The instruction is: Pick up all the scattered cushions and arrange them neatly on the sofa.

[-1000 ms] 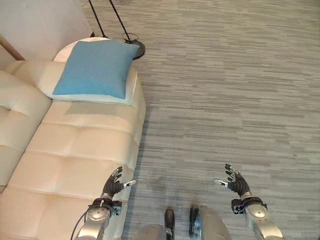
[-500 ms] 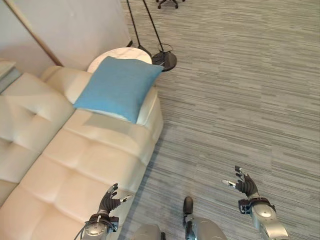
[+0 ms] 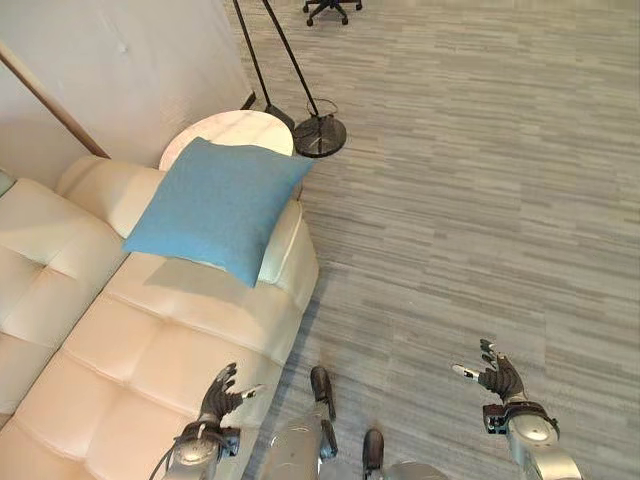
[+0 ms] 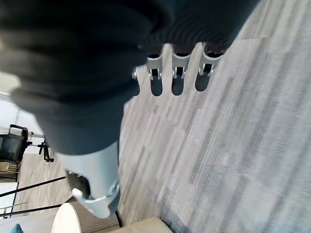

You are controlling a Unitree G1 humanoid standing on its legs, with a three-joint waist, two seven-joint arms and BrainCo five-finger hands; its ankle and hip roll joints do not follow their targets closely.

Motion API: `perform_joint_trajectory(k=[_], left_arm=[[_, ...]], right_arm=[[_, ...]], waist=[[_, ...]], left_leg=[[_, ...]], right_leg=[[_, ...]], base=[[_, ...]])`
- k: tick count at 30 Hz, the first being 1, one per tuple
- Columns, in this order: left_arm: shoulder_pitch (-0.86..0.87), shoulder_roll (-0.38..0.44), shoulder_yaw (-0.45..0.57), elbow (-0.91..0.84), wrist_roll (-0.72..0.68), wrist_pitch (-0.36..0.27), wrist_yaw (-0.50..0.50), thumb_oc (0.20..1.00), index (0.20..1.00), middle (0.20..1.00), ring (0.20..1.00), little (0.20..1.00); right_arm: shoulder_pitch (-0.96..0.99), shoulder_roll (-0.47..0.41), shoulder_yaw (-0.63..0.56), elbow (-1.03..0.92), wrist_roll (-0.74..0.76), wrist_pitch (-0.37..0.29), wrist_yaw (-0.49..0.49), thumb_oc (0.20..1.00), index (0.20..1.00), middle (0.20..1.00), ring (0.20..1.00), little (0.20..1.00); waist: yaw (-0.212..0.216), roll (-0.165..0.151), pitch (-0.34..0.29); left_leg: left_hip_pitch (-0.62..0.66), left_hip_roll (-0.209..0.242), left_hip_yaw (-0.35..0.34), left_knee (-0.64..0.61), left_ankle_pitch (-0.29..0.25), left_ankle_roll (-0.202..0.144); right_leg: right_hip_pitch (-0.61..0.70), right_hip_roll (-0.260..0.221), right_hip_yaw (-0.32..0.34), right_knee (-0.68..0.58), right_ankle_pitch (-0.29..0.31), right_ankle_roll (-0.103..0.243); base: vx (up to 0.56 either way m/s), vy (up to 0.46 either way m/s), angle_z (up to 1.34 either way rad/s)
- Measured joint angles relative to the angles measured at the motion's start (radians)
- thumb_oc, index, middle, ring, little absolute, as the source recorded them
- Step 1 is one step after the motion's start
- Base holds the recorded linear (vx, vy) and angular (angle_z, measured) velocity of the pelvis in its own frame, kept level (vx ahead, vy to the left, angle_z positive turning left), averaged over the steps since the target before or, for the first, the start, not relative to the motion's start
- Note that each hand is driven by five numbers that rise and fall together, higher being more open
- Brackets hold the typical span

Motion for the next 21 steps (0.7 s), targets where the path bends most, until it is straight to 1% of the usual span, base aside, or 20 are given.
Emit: perform_joint_trajectory(k=[1,3,4,5,6,7,8,9,10,11,12,13,14,15,16,17,18,19,20,21], left_arm=[[0.015,-0.004,0.013,0.001,0.000,0.003,0.002,1.000,1.000,1.000,1.000,1.000],[0.024,-0.003,0.027,0.003,0.000,0.008,0.008,1.000,1.000,1.000,1.000,1.000],[0.015,-0.005,0.025,0.001,-0.001,0.013,0.007,1.000,1.000,1.000,1.000,1.000],[0.007,0.000,0.024,-0.004,-0.001,0.013,0.008,1.000,1.000,1.000,1.000,1.000],[0.003,0.004,0.024,-0.005,-0.001,0.013,0.008,1.000,1.000,1.000,1.000,1.000],[0.001,0.008,0.025,-0.008,-0.001,0.012,0.010,1.000,1.000,1.000,1.000,1.000],[-0.003,0.012,0.023,-0.008,-0.001,0.013,0.013,1.000,1.000,1.000,1.000,1.000],[-0.005,0.013,0.025,-0.013,-0.001,0.005,0.017,1.000,1.000,1.000,1.000,1.000],[-0.007,0.014,0.026,-0.011,-0.002,0.002,0.020,1.000,1.000,1.000,1.000,1.000],[-0.008,0.012,0.029,-0.009,-0.002,0.001,0.021,1.000,1.000,1.000,1.000,1.000],[-0.008,0.012,0.030,-0.009,-0.003,0.002,0.021,1.000,1.000,1.000,1.000,1.000],[-0.006,0.013,0.029,-0.005,-0.006,0.002,0.022,1.000,1.000,1.000,1.000,1.000],[-0.006,0.012,0.030,-0.002,-0.010,0.001,0.022,1.000,1.000,1.000,1.000,1.000],[-0.017,0.005,0.035,0.017,-0.022,0.001,0.030,1.000,1.000,1.000,1.000,1.000],[-0.008,0.007,0.035,0.027,-0.023,0.002,0.030,1.000,1.000,1.000,1.000,1.000],[0.002,0.004,0.043,0.030,-0.023,-0.001,0.034,1.000,1.000,1.000,1.000,1.000],[-0.003,0.000,0.052,0.035,-0.023,-0.001,0.038,1.000,1.000,1.000,1.000,1.000],[-0.001,0.000,0.055,0.035,-0.023,-0.001,0.040,1.000,1.000,1.000,1.000,1.000],[-0.001,0.002,0.055,0.032,-0.023,-0.002,0.043,1.000,1.000,1.000,1.000,1.000],[0.009,-0.011,0.054,0.030,-0.023,-0.003,0.043,1.000,1.000,1.000,1.000,1.000]], right_arm=[[0.004,0.000,-0.005,-0.003,0.000,0.005,0.000,1.000,1.000,1.000,1.000,1.000],[0.012,0.004,-0.005,-0.002,-0.002,0.020,0.009,1.000,1.000,1.000,1.000,1.000],[0.011,0.005,-0.004,-0.006,-0.003,0.025,0.017,1.000,1.000,1.000,1.000,1.000],[0.018,0.010,-0.003,-0.027,-0.004,0.029,0.027,1.000,1.000,1.000,1.000,1.000],[0.023,0.013,-0.003,-0.046,-0.004,0.029,0.029,1.000,1.000,1.000,1.000,1.000],[0.021,0.014,0.002,-0.064,-0.009,0.027,0.030,1.000,1.000,1.000,1.000,1.000],[0.020,0.018,0.005,-0.080,-0.011,0.026,0.031,1.000,1.000,1.000,1.000,1.000],[0.018,0.017,0.009,-0.087,-0.016,0.025,0.031,1.000,1.000,1.000,1.000,1.000],[0.013,0.019,0.014,-0.089,-0.020,0.025,0.031,1.000,1.000,1.000,1.000,1.000],[0.008,0.017,0.025,-0.095,-0.020,0.026,0.032,1.000,1.000,1.000,1.000,1.000],[0.012,0.017,0.025,-0.095,-0.020,0.026,0.032,1.000,1.000,1.000,1.000,1.000],[0.016,0.018,0.034,-0.098,-0.020,0.026,0.034,1.000,1.000,1.000,1.000,1.000],[0.018,0.017,0.035,-0.099,-0.020,0.026,0.035,1.000,1.000,1.000,1.000,1.000],[0.015,0.017,0.035,-0.091,-0.020,0.027,0.039,1.000,1.000,1.000,1.000,1.000],[0.013,0.018,0.035,-0.092,-0.020,0.027,0.040,1.000,1.000,1.000,1.000,1.000],[0.016,0.019,0.037,-0.091,-0.020,0.027,0.041,1.000,1.000,1.000,1.000,1.000],[0.016,0.020,0.036,-0.087,-0.020,0.028,0.040,1.000,1.000,1.000,1.000,1.000],[0.028,0.020,0.032,-0.084,-0.021,0.030,0.039,1.000,1.000,1.000,1.000,1.000],[0.031,0.021,0.032,-0.077,-0.021,0.031,0.040,1.000,1.000,1.000,1.000,1.000],[0.042,0.028,0.027,-0.068,-0.021,0.030,0.040,1.000,1.000,1.000,1.000,1.000]], waist=[[0.003,-0.002,-0.008],[0.005,-0.016,-0.009],[0.006,-0.015,-0.007],[0.008,-0.022,-0.010],[0.008,-0.032,-0.012],[0.012,-0.043,-0.015],[0.004,-0.049,-0.018],[0.002,-0.045,-0.019],[0.000,-0.039,-0.017],[-0.002,-0.028,-0.011],[-0.004,-0.028,-0.011],[-0.010,-0.017,-0.003],[-0.011,-0.016,0.000],[-0.011,-0.011,0.005],[-0.011,-0.012,0.005],[-0.013,-0.027,0.007],[-0.016,-0.033,0.011],[-0.044,-0.042,0.015],[-0.057,-0.054,0.014],[-0.045,-0.065,0.022]], left_leg=[[0.019,-0.001,-0.008,-0.017,0.010,0.015],[0.057,-0.026,0.001,-0.032,0.050,0.098],[0.085,-0.031,0.000,-0.044,0.046,0.117],[0.120,-0.044,-0.003,-0.053,0.032,0.143],[0.140,-0.060,-0.007,-0.053,0.019,0.155],[0.173,-0.081,-0.019,-0.050,-0.033,0.164],[0.195,-0.100,-0.030,-0.044,-0.036,0.171],[0.218,-0.109,-0.051,-0.047,-0.063,0.189],[0.228,-0.109,-0.058,-0.047,-0.061,0.184],[0.247,-0.109,-0.087,-0.057,-0.074,0.179],[0.249,-0.108,-0.085,-0.058,-0.067,0.169],[0.274,-0.105,-0.116,-0.064,-0.071,0.173],[0.285,-0.106,-0.130,-0.067,-0.078,0.172],[0.294,-0.103,-0.159,-0.059,-0.097,0.154],[0.299,-0.107,-0.156,-0.060,-0.093,0.152],[0.307,-0.125,-0.202,-0.062,-0.135,0.146],[0.304,-0.128,-0.230,-0.048,-0.145,0.139],[0.295,-0.141,-0.299,-0.025,-0.153,0.138],[0.296,-0.143,-0.312,-0.020,-0.148,0.138],[0.317,-0.157,-0.384,-0.023,-0.168,0.097]], right_leg=[[0.002,-0.001,0.003,0.020,-0.017,0.004],[0.010,-0.025,0.001,0.072,-0.066,0.044],[-0.029,-0.044,-0.001,0.190,-0.108,0.090],[-0.093,-0.075,-0.006,0.393,-0.162,0.143],[-0.122,-0.109,-0.030,0.498,-0.178,0.153],[-0.178,-0.157,-0.030,0.660,-0.171,0.163],[-0.213,-0.198,-0.046,0.757,-0.190,0.161],[-0.250,-0.222,-0.053,0.786,-0.199,0.159],[-0.273,-0.230,-0.055,0.783,-0.200,0.159],[-0.310,-0.229,-0.055,0.740,-0.203,0.160],[-0.312,-0.230,-0.054,0.733,-0.203,0.161],[-0.355,-0.231,-0.054,0.594,-0.191,0.163],[-0.382,-0.225,-0.053,0.538,-0.170,0.167],[-0.409,-0.200,-0.019,0.404,-0.111,0.181],[-0.415,-0.208,-0.021,0.366,-0.075,0.170],[-0.460,-0.194,0.016,0.319,-0.030,0.211],[-0.463,-0.178,0.080,0.262,-0.011,0.228],[-0.471,-0.174,0.118,0.182,0.034,0.223],[-0.468,-0.175,0.119,0.158,0.054,0.215],[-0.457,-0.167,0.147,0.184,0.071,0.204]], base=[[0.36,0.205,-0.04],[0.25,0.210,-0.05],[0.24,0.204,0.00],[0.27,0.184,0.10],[0.26,0.141,0.01],[0.30,0.119,0.14],[0.31,0.076,0.24],[0.33,0.045,0.41],[0.33,0.005,0.39],[0.32,-0.019,0.27],[0.46,-0.066,0.62],[0.35,-0.058,0.59],[0.38,-0.073,0.73],[0.31,-0.066,0.50],[0.41,-0.101,0.49],[0.39,-0.131,0.56],[0.21,-0.093,1.14],[0.34,-0.206,1.33],[0.34,-0.253,1.60],[0.47,-0.362,1.22]])
